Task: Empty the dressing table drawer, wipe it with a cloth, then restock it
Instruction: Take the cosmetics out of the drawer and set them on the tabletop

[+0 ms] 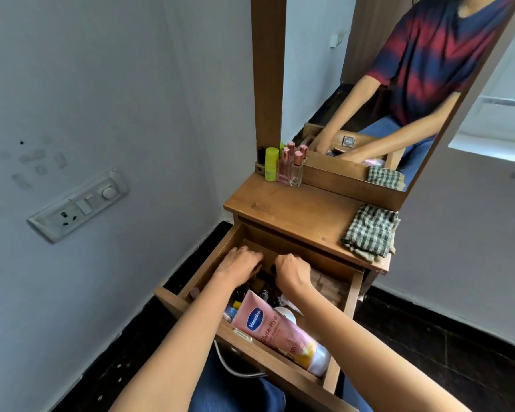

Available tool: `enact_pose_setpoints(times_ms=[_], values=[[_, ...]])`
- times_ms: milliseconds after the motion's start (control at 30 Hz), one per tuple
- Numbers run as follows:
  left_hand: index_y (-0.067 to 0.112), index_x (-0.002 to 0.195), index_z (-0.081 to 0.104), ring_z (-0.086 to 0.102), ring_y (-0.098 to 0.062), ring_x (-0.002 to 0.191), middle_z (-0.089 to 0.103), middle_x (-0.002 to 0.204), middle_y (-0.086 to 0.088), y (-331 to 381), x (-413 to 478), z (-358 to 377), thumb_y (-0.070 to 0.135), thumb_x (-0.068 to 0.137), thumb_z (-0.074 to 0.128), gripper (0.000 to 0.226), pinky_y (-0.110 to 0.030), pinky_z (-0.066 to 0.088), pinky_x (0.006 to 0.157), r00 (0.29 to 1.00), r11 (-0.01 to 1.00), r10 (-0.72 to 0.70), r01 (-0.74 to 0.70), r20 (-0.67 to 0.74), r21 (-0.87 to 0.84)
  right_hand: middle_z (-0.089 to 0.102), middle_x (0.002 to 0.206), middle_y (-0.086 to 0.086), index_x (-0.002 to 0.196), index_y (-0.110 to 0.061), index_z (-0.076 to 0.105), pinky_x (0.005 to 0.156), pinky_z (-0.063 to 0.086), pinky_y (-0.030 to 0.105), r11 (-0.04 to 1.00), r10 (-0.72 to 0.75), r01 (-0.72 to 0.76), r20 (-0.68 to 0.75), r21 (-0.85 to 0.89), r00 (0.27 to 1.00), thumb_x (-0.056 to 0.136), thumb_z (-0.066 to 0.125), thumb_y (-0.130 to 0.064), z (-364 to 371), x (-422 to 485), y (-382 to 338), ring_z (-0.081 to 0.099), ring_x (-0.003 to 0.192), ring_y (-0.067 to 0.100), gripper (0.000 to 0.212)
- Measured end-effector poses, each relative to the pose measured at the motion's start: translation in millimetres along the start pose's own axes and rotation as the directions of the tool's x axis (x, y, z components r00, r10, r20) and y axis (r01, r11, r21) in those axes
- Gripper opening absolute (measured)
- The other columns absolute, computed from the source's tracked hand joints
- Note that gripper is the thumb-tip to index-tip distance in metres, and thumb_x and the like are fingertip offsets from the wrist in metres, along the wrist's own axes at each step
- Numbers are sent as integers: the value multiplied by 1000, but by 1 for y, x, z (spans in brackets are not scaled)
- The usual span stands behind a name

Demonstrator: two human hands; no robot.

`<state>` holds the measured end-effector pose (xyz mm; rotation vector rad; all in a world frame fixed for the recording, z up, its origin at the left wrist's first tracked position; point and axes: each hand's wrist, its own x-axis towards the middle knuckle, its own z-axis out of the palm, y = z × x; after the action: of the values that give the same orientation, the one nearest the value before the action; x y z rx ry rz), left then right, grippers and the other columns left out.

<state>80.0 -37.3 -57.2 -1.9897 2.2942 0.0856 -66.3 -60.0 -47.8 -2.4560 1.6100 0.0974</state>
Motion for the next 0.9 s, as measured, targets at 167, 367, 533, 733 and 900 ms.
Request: enact_pose_setpoints(times_ms=[167,367,533,733,900], values=[[9,120,49,55,-29,114,61,118,-11,-10,-3,2,24,93,52,31,-40,42,94,999,1000,22,-23,-42,-17,67,106,11,108,-11,59,71,49,34,971,43,-12,-124,238,991,91,53,-21,-6,-5,10,62,100,32,21],[10,134,50,56,-21,117,56,131,-7,-29,-20,-9,37,95,53,47,-29,45,96,949,905,-105,-33,-298,-424,65,107,12,121,-7,49,75,47,37,838,-34,216,-346,501,938,94,54,-19,-12,-15,14,58,99,30,30],[15,114,63,66,-8,92,69,103,3,-28,-29,-24,56,81,61,53,-21,54,77,791,662,-447,-22,-418,-749,64,89,11,98,-13,32,55,47,38,775,-105,359,-454,520,885,100,44,-21,-42,-13,4,62,72,30,15],[12,111,63,64,-7,85,67,94,5,-9,6,-71,41,80,71,43,-8,45,67,636,426,-691,-27,-344,-904,67,100,17,114,-9,37,62,54,42,778,1,334,-534,531,846,98,49,-16,-88,22,2,66,83,32,22],[10,112,64,67,-16,90,71,102,-3,-11,51,-83,43,79,73,47,-25,55,71,634,544,-678,95,-371,-833,66,107,16,118,-13,36,68,52,44,838,71,203,-471,506,880,97,49,-19,-94,52,9,64,92,36,25]])
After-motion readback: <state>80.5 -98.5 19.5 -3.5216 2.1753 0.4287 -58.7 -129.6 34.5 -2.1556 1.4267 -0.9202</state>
